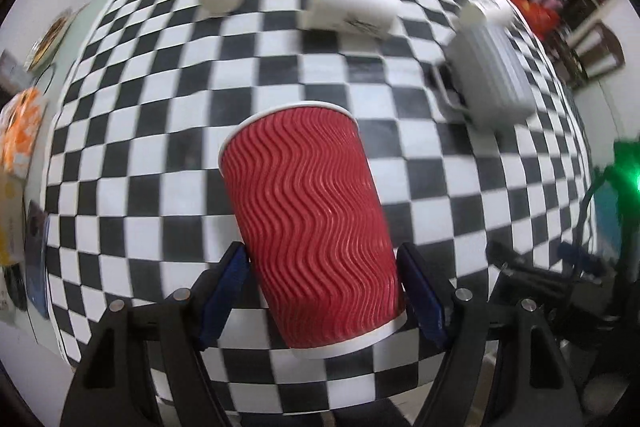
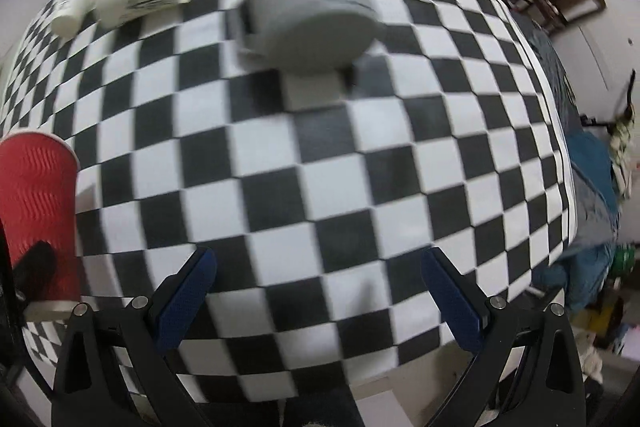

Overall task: Flip cup upright
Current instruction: 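Close the left gripper around the red cup's body, then lift the red cup with the left gripper toward the right gripper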

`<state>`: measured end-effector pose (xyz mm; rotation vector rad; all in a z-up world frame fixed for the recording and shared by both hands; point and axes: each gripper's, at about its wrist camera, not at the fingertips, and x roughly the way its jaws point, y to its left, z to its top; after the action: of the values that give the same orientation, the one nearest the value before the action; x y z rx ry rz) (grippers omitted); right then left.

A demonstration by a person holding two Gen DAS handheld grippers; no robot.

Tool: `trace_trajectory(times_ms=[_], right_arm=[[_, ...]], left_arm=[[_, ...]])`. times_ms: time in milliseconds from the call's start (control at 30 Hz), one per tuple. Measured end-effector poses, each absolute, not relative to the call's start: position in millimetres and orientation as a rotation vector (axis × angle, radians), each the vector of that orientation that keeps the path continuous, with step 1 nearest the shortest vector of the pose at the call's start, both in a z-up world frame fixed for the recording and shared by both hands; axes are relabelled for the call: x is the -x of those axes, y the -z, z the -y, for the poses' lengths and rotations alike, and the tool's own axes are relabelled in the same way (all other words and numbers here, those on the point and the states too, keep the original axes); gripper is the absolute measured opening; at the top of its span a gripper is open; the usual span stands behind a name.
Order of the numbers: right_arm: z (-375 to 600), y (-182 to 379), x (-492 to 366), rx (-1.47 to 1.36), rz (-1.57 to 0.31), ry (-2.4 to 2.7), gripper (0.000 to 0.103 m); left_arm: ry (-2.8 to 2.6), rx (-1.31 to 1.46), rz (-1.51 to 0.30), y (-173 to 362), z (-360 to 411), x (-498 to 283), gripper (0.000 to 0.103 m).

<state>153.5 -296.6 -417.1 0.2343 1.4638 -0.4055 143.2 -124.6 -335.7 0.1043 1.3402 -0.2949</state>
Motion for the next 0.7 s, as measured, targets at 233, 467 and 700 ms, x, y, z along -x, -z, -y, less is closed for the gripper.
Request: trace_trajectory(times_ms=[233, 467, 700], right_arm=[[317.5, 422.0, -144.5, -0.261, -1.462, 0.421, 0.103], [326.5, 422.4, -144.8, -0.270, -1.453, 0.409, 0.103], [333.8, 425.5, -146.6, -0.286, -1.437, 0.360, 0.103]], left_arm=[[0.352, -0.245, -1.347, 356.4, 155.2, -126.2, 0.074], [0.330, -0.263, -1.352, 361.6, 156.3, -125.4, 0.075], [0.307, -0.227, -1.386, 364.4, 152.3, -131.8, 0.089]])
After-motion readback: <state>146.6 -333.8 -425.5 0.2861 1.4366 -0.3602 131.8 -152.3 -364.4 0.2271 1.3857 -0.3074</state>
